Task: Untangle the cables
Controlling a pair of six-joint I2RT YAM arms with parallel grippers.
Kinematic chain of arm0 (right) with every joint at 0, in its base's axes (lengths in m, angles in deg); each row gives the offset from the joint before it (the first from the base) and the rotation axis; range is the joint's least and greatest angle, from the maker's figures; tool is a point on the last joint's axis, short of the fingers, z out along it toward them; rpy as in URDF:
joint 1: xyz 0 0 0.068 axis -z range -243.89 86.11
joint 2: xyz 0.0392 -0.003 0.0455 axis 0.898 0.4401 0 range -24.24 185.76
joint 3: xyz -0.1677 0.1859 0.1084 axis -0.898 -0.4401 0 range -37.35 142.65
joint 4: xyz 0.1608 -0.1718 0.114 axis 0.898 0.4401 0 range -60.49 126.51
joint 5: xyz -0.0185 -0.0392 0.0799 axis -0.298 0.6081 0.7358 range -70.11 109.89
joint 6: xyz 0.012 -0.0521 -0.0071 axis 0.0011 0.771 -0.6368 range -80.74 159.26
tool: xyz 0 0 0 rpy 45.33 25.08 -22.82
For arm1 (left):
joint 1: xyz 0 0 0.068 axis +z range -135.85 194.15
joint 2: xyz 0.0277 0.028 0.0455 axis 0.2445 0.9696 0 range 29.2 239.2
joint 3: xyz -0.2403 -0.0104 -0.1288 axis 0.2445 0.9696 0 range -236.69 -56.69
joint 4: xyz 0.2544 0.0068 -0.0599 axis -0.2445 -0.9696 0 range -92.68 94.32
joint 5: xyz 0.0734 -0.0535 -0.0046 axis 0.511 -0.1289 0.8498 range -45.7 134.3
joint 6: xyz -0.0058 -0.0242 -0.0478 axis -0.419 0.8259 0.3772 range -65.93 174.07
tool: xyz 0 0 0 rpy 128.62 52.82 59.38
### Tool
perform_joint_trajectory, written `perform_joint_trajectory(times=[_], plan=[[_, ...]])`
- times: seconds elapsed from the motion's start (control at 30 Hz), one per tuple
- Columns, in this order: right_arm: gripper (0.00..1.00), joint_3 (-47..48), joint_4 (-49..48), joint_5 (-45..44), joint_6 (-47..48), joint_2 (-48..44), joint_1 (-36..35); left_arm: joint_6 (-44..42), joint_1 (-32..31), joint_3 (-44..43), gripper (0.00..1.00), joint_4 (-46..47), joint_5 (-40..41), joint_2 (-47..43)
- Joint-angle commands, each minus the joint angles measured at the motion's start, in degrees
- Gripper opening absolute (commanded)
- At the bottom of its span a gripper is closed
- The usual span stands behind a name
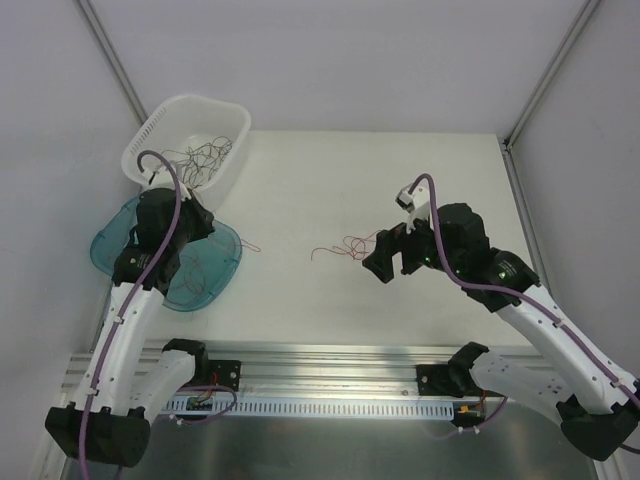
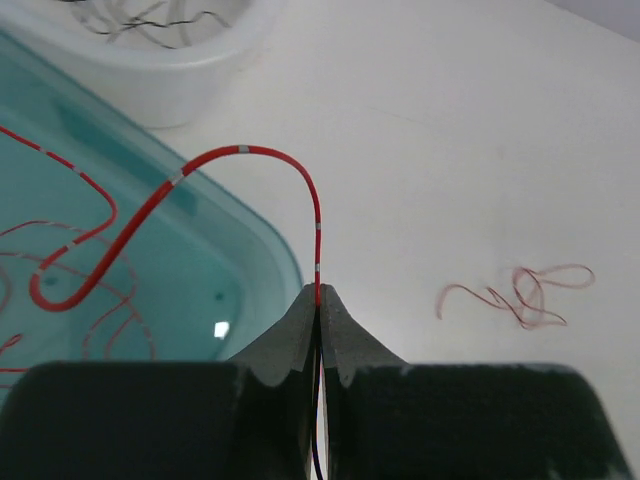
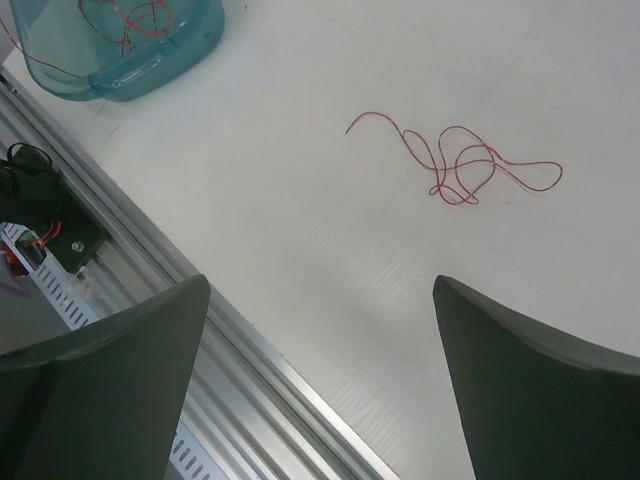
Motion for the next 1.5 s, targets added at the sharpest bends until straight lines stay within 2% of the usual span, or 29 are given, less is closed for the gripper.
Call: perform_joint_trajectory(times=[0.0, 0.07, 0.27, 0.43, 0.53, 0.57, 0.63, 0.67, 0.83, 0.97, 1.1, 1.27, 1.37, 1.47], plan=[[1.00, -0.81, -0.27, -0.95, 1.38, -1.54, -0.26, -2.98, 7.72, -0.58, 0.00, -3.78, 0.79, 1.01], [1.00, -1.60, -0.18, -1.21, 1.73, -2.07, -0.26, -5.89, 12.97, -1.89, 0.00, -3.78, -0.78, 2.50], [1.00, -2.66, 0.17, -1.56, 2.08, -2.15, -0.18, -16.08, 17.31, -4.62, 0.00, -2.90, 1.06, 9.27], [1.00, -3.19, 0.35, -2.70, 2.26, -1.98, -0.18, -16.01, 19.07, -1.38, 0.00, -2.72, 3.34, 12.00], [1.00, -3.19, 0.61, -4.02, 2.08, -1.19, -0.18, -14.17, 19.07, 0.03, 0.25, -2.81, 6.15, 13.58], [1.00, -3.19, 0.70, -4.63, 1.91, -0.75, -0.18, -14.07, 19.16, 0.21, 0.43, -2.81, 6.59, 13.85], [1.00, -3.10, 0.70, -5.77, 1.47, 0.39, -0.18, -13.20, 19.25, 0.65, 0.61, -2.81, 7.99, 13.59], [1.00, -3.19, 0.70, -6.13, 1.21, 0.83, -0.18, -13.28, 19.25, 0.74, 0.73, -2.81, 8.17, 13.32], [1.00, -2.49, 1.05, -11.21, -0.81, 5.65, -0.18, -12.84, 19.33, -0.05, 0.98, -3.60, 8.00, 12.10], [1.00, -1.26, 2.02, -15.01, -3.00, 11.28, 0.87, -11.87, 19.16, -0.23, 0.99, -3.95, 2.39, 9.38], [0.96, -0.20, 1.84, -15.01, -6.78, 17.61, 5.09, -9.25, 19.07, 0.39, 0.99, -4.04, -4.11, 6.03], [0.86, 1.20, -2.80, -12.56, -7.94, 24.90, 7.29, -9.58, 17.85, 1.18, 0.99, -4.48, -14.13, 3.48], [0.80, 3.14, -4.65, -10.80, -8.90, 31.05, 7.91, -11.17, 14.77, 1.62, 0.99, -4.57, -16.17, 2.87], [0.74, 3.93, -6.50, -11.67, -14.25, 35.63, 8.52, -14.15, 10.47, 1.80, 0.99, -4.57, -15.74, 2.16]])
